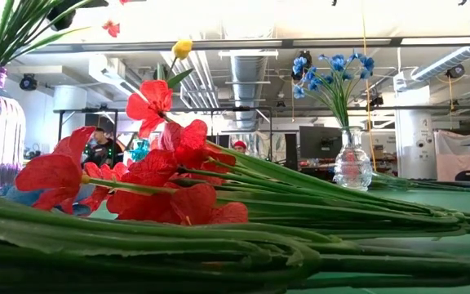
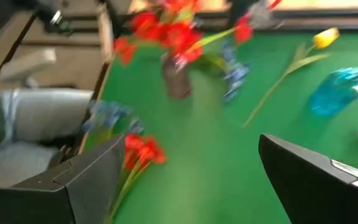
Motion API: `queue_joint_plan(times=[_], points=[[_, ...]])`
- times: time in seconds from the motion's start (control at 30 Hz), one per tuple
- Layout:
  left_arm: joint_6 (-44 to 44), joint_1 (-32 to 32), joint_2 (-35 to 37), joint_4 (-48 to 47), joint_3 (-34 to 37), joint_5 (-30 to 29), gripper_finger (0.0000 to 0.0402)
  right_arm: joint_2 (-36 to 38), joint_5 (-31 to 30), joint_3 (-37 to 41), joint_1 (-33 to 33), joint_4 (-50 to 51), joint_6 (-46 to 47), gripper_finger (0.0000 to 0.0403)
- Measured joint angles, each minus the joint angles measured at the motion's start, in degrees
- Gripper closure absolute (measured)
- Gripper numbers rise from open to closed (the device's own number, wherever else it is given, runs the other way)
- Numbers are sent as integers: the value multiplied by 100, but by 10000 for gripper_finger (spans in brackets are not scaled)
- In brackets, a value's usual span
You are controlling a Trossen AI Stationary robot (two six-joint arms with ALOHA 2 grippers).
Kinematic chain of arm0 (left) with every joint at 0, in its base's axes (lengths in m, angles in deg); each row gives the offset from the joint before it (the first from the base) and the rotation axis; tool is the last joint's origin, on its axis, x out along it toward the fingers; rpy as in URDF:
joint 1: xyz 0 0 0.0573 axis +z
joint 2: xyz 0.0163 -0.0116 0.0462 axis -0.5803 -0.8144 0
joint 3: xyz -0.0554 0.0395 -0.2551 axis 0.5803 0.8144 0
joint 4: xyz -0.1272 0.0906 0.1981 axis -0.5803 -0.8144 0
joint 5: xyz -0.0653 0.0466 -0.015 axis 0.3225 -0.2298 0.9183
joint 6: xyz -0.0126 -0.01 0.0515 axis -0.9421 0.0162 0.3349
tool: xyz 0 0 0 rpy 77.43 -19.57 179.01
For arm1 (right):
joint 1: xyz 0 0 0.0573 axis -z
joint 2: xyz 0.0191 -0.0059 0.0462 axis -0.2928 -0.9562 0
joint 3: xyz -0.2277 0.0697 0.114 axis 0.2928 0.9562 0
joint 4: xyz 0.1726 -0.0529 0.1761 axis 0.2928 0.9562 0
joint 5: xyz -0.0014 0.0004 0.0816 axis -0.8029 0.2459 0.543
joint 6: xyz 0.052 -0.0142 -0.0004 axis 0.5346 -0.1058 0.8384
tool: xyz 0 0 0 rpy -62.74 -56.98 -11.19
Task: Sort flowers into vase by color
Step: Put the bottom red flowers into the purple vase
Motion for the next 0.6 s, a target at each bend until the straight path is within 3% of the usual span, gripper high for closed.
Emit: queue_joint_plan(times=[0.33,0.6], points=[[-223,0,-3,-99,0,99,324,0,-736,830,-1467,157,612,41],[-231,0,-14,-98,0,99,324,0,-1353,1753,-2466,-376,1541,41]])
